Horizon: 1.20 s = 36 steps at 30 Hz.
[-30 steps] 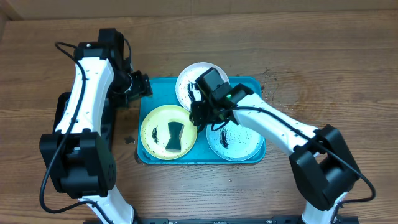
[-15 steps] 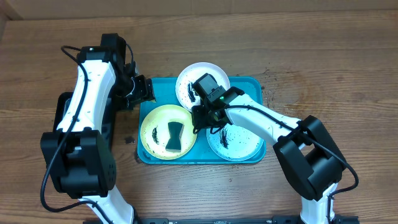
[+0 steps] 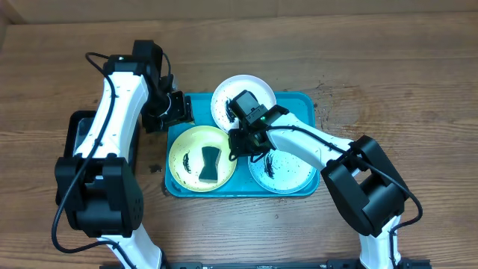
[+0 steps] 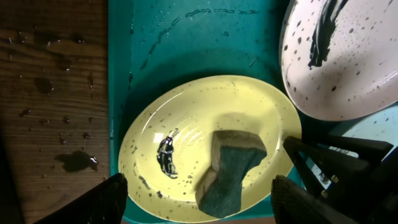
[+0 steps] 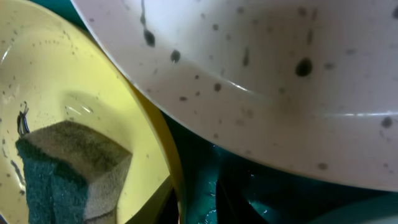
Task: Clean dirty plates on tray and stack at the side
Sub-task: 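Scrub the yellow-rimmed plate with the sponge in the left gripper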
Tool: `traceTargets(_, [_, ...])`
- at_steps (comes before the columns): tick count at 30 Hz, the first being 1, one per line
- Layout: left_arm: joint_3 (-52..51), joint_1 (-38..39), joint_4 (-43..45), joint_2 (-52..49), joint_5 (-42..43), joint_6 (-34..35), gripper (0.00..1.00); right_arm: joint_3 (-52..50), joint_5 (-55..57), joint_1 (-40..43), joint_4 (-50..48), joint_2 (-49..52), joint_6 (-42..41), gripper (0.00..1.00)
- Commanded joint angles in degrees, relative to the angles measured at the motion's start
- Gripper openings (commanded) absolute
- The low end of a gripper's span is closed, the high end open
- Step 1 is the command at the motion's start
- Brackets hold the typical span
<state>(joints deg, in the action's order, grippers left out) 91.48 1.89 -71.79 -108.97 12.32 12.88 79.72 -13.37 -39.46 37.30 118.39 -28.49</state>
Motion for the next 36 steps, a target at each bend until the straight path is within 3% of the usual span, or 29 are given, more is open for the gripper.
traceTargets(1, [-0.4, 0.4, -0.3, 1.0, 0.9, -2.1, 0.69, 1.0, 0.0, -0.2, 0.0, 1.3, -0.1, 0.21])
traceTargets(6, [-0.8, 0.5, -2.3, 1.0, 1.4, -4.0, 0.57, 1.4, 0.3, -0.2, 0.0, 1.3, -0.1, 0.04])
traceTargets(12, [-4.9, 2.7, -1.9, 1.0, 5.5, -5.9, 0.58, 2.8, 1.3, -0.2, -0.7, 1.3, -0.1, 0.04])
traceTargets(27, [-17.3, 8.8, 7.5, 1.0, 5.6, -5.0, 0.58, 2.9, 1.3, -0.2, -2.5, 1.3, -0.1, 0.04])
traceTargets(36, [-19.5, 9.8, 14.9, 0.8, 5.7, -4.9, 0.56, 2.9, 1.3, -0.2, -2.4, 1.3, -0.1, 0.04])
